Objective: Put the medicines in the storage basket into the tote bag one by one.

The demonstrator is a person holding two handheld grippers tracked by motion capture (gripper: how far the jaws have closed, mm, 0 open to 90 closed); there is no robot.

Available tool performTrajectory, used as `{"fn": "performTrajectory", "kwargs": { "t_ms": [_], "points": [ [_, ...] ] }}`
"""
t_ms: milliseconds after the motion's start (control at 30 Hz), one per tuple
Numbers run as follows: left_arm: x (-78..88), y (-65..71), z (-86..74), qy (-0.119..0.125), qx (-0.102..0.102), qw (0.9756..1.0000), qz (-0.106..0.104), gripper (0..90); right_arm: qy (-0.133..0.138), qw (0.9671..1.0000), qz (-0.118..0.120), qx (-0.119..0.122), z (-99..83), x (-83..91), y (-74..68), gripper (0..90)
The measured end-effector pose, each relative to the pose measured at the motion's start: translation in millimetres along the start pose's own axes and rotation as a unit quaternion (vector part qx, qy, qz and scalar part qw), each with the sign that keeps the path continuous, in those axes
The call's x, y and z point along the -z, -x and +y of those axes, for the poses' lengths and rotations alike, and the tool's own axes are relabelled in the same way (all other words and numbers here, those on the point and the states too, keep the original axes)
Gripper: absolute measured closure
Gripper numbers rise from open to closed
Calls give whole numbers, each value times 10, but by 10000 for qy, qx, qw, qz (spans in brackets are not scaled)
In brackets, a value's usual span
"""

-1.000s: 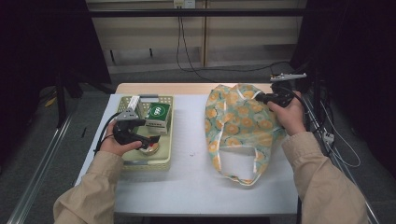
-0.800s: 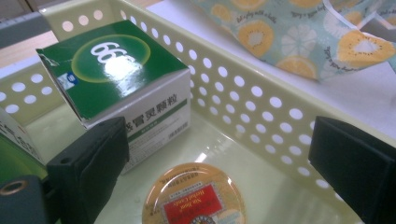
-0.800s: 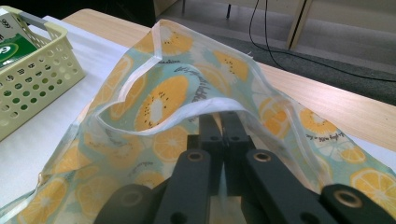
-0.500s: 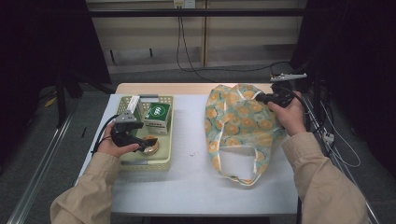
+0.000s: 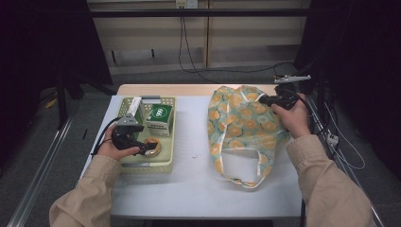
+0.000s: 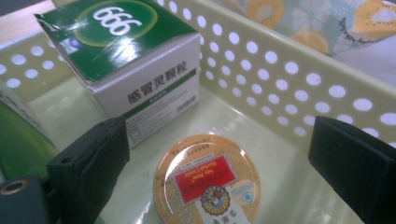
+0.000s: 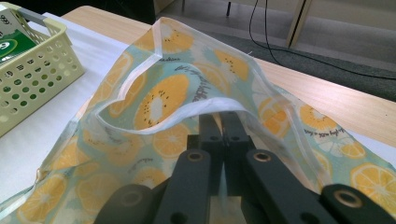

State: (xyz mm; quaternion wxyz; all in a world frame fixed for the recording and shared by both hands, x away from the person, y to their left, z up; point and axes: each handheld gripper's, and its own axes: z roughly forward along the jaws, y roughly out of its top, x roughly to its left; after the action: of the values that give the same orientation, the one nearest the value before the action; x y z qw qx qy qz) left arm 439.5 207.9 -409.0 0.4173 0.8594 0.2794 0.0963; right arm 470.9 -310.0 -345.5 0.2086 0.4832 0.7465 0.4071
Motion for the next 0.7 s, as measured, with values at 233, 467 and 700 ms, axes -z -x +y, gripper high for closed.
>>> {"fn": "performTrajectory", "kwargs": {
  "t_ms": [233,467,700],
  "points": [
    [-80,-32,-33,-184,-75,9998,-43,62,-37,10000,13,17,2,-19,-13,900],
    [-139,17,-35,-311,-375,9986,-195,78,-34,10000,22,19,3,-28,-10,900],
    [-183,53,-14,-316,-358,9984,-306,81,-26,10000,15,11,5,-16,-7,900]
  ]
}}
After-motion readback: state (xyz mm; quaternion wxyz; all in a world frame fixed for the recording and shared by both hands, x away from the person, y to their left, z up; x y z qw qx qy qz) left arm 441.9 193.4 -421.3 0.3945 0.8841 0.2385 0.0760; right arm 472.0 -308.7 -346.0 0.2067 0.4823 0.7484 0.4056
